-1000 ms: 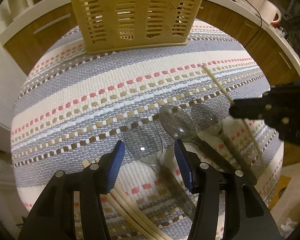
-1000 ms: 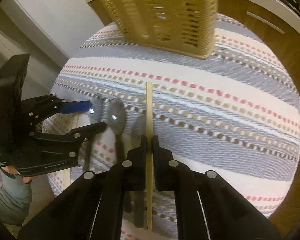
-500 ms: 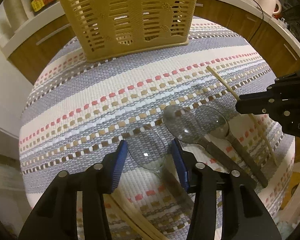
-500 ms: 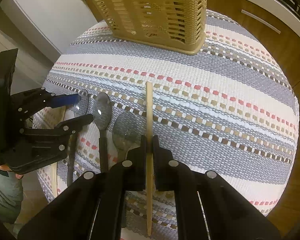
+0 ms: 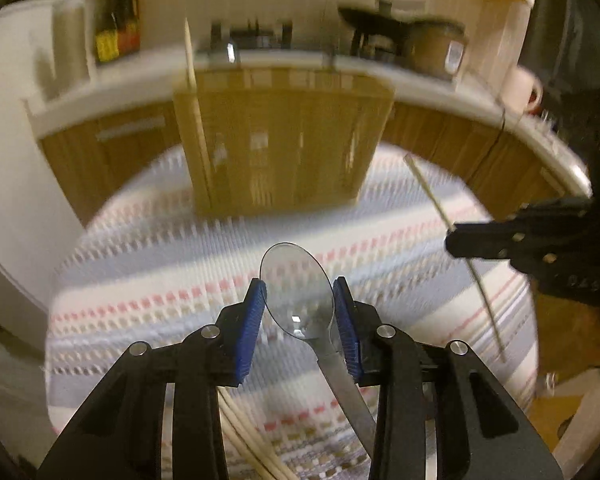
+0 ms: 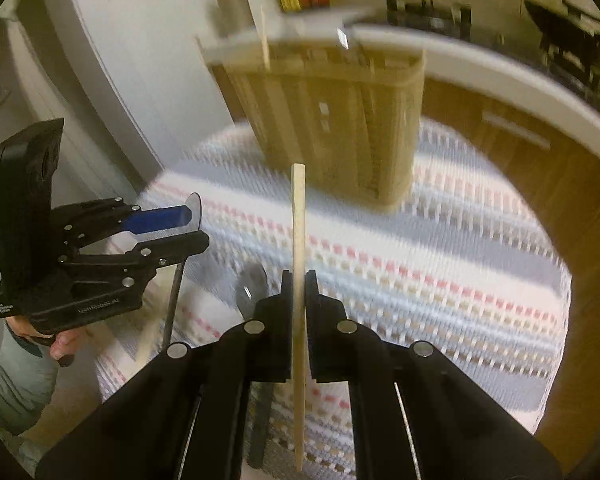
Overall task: Organize utensils
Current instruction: 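Carry both utensils over the tan basket, open both grippers, and withdraw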
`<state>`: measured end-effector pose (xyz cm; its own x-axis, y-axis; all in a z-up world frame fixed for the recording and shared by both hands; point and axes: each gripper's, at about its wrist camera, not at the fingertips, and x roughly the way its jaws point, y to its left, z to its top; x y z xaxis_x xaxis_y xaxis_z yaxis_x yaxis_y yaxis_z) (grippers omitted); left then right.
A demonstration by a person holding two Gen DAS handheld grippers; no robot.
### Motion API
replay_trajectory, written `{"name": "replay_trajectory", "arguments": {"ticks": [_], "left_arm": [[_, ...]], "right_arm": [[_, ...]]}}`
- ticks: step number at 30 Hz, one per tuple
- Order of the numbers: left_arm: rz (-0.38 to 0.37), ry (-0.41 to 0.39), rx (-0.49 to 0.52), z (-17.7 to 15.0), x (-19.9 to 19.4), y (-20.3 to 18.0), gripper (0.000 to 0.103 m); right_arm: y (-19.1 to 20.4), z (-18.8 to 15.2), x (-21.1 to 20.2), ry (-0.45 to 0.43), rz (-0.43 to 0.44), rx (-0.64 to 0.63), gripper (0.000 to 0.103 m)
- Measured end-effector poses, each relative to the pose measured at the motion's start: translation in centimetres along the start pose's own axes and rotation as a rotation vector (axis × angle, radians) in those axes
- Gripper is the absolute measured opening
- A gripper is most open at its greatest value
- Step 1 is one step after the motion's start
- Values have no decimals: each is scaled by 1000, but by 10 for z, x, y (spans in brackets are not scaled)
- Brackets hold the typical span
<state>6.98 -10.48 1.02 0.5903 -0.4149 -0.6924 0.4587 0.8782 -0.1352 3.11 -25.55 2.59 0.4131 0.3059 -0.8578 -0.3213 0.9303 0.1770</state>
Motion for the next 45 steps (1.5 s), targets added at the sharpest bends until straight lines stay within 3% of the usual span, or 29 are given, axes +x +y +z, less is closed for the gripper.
{"name": "replay_trajectory", "arguments": {"ticks": [7,13,20,27,36,45], "left_arm": [[2,-241,-25,51,-56,9,33],[89,-451,16,111,-93,-1,34],[206,-589,74,155,-93,-15,34],[243,-660,77,180,-66,-4,34],[281,-648,111,180,-17,1,34],[305,-652,157,171,15,-1,34]], "right_arm": [[9,41,-43,-239,-1,-30,4],[11,83,-70,-448,-36,-31,4],[-6,123,-71,-633,-67,15,4],[-27,144,-49,-701,-109,42,4],[-59,145,-11,-696,-143,82,4],[-63,139,13,-705,-174,88,4]]}}
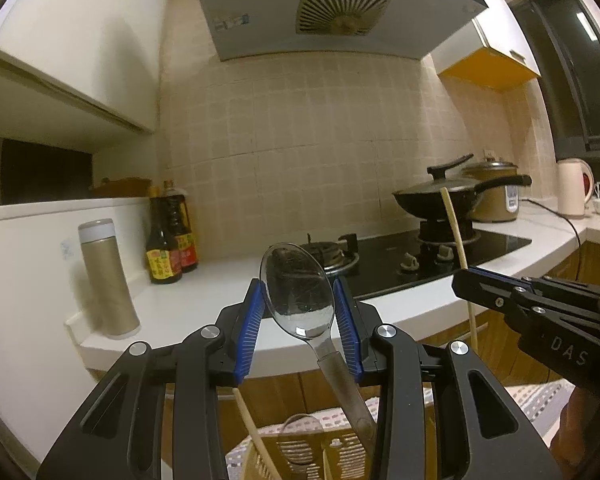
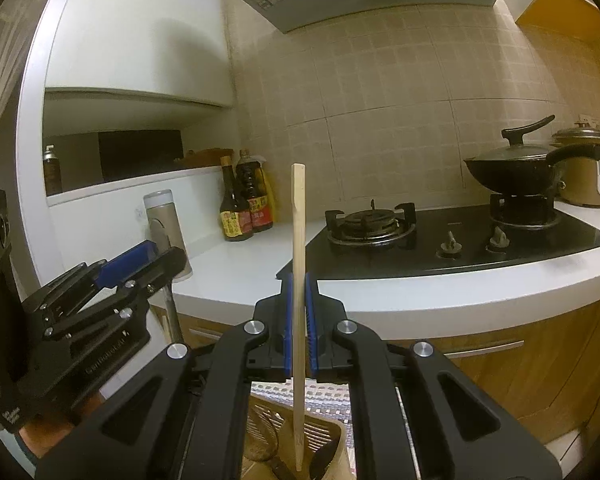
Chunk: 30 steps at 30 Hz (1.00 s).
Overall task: Organize utensils
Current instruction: 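Carry both utensils over the tan basket, open both grippers, and withdraw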
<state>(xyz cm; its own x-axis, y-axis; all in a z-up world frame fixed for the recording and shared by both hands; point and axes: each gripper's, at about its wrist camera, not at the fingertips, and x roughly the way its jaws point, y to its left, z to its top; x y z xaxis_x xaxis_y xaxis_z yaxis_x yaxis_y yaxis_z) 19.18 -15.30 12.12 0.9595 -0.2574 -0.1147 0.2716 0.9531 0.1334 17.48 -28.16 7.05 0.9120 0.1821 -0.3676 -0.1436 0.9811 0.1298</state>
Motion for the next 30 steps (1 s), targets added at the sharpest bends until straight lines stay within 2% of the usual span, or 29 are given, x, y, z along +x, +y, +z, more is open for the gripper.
{"name": "replay_trajectory", "arguments": {"ticks": [5,8,10,11,14,16,20,23,27,30], "left_arm": [[-36,25,8,-9,5,-4,35],[-90,44,4,-10,2,-4,40],[-105,54,-11,-10,-2,-2,46],[-109,58,-21,-10,-3,-1,46],[-134,85,-68,-8,-11,9,46],[-152,103,-107,-6,-21,19,46],[-183,124,-178,2,-41,35,46],[-199,136,-216,8,-57,44,46],[-192,145,-224,14,-81,50,46],[-172,170,-208,13,-100,52,47]], "right_arm": [[10,-12,-6,-10,-25,-63,5],[9,-15,-14,10,-17,-64,6],[7,-16,-19,29,-10,-57,11],[6,-16,-22,34,-9,-51,16],[2,-15,-37,54,3,-28,18],[3,-14,-48,60,8,-34,18],[10,-10,-72,67,10,-58,28],[17,-6,-87,75,20,-67,28],[27,-3,-104,106,38,-71,28],[36,-7,-110,165,33,-83,28]]}}
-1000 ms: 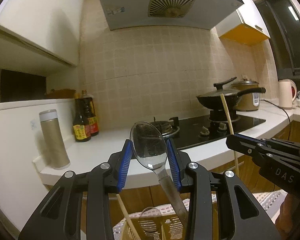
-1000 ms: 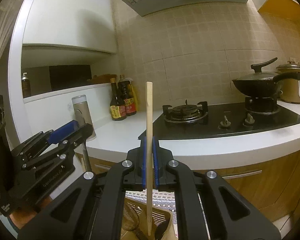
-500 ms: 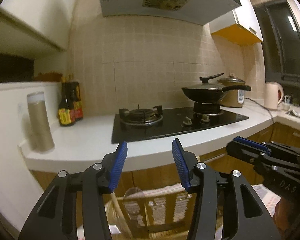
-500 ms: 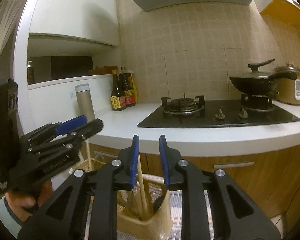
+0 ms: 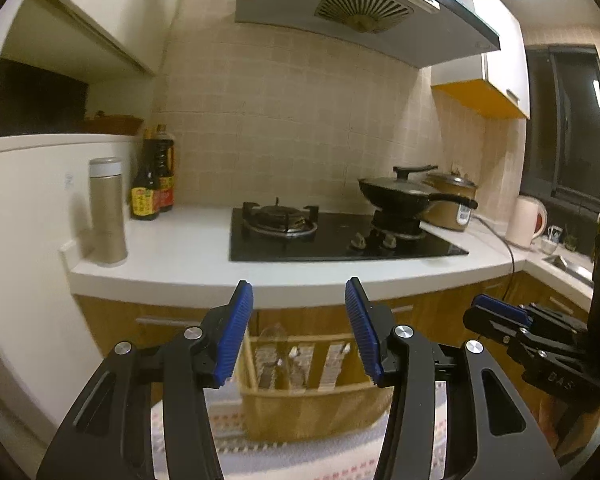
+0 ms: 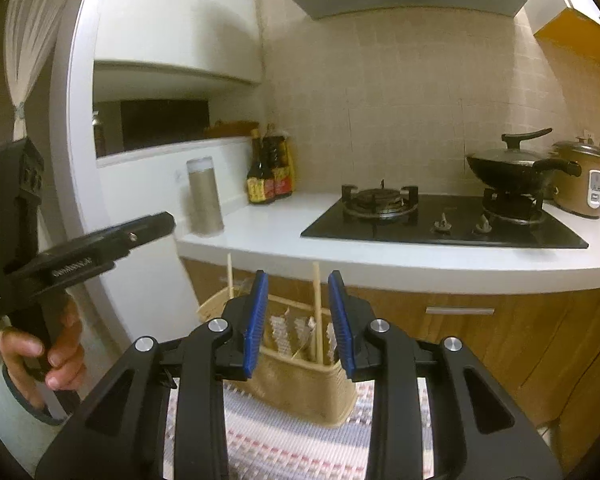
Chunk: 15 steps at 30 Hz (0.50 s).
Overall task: Organize utensils
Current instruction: 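Carry both utensils over the tan basket, open both grippers, and withdraw, then grasp a wooden chopstick with the left gripper while the right gripper grasps a clear spoon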
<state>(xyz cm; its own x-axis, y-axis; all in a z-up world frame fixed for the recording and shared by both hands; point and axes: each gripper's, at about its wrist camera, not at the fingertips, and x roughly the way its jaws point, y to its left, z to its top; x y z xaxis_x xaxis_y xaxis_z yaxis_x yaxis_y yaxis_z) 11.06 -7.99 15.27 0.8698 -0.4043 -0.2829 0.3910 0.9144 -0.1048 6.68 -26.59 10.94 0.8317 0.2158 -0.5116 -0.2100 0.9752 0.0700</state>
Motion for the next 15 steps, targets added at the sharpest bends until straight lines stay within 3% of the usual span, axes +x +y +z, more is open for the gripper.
{"name": "replay_trajectory", "arguments": {"ticks": [6,15], "left_arm": [[31,117,1,-25,-21,10,47],[84,433,4,-109,-20,34,47]], "right_arm": [[14,-22,13,179,22,-2,28],[34,-82,52,545,66,-15,28]]}}
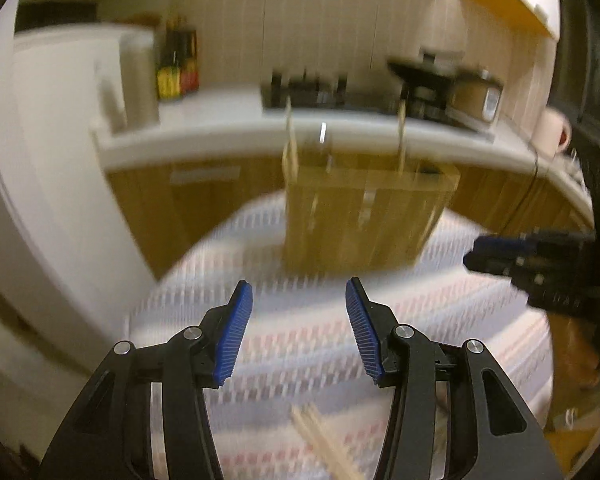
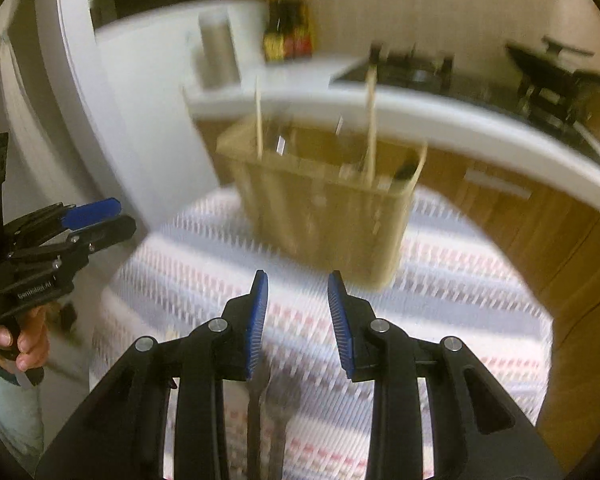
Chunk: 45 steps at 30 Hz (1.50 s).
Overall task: Organize utensils
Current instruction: 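Grasp a wooden chopstick with the left gripper while the right gripper grasps a clear spoon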
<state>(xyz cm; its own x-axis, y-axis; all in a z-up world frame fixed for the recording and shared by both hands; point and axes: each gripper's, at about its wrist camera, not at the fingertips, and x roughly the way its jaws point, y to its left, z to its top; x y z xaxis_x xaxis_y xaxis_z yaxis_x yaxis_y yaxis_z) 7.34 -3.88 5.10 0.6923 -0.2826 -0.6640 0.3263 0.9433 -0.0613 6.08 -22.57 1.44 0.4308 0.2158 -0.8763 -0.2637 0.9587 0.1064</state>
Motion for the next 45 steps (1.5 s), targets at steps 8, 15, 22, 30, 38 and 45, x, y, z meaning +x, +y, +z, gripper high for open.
{"name": "replay_trajectory", "arguments": {"ticks": [8,15,22,30,38,45], "left_arm": [[-15,219,-70,-68,30,29,43],[-38,290,-57,-97,36,26,39],[-36,337,-34,-108,49,13,39],[17,390,-2,-103,53,4,25],[24,439,14,-97,60,3,26],[31,475,119,-94,65,-7,27]], "right_arm": [[12,-35,37,171,12,-28,52],[16,-49,52,211,-24,-58,42],[20,-58,57,211,-41,-82,39],[11,-61,52,207,-43,-64,39],[-4,-64,56,263,-17,-15,39],[-4,-67,67,387,23,-17,35]]}}
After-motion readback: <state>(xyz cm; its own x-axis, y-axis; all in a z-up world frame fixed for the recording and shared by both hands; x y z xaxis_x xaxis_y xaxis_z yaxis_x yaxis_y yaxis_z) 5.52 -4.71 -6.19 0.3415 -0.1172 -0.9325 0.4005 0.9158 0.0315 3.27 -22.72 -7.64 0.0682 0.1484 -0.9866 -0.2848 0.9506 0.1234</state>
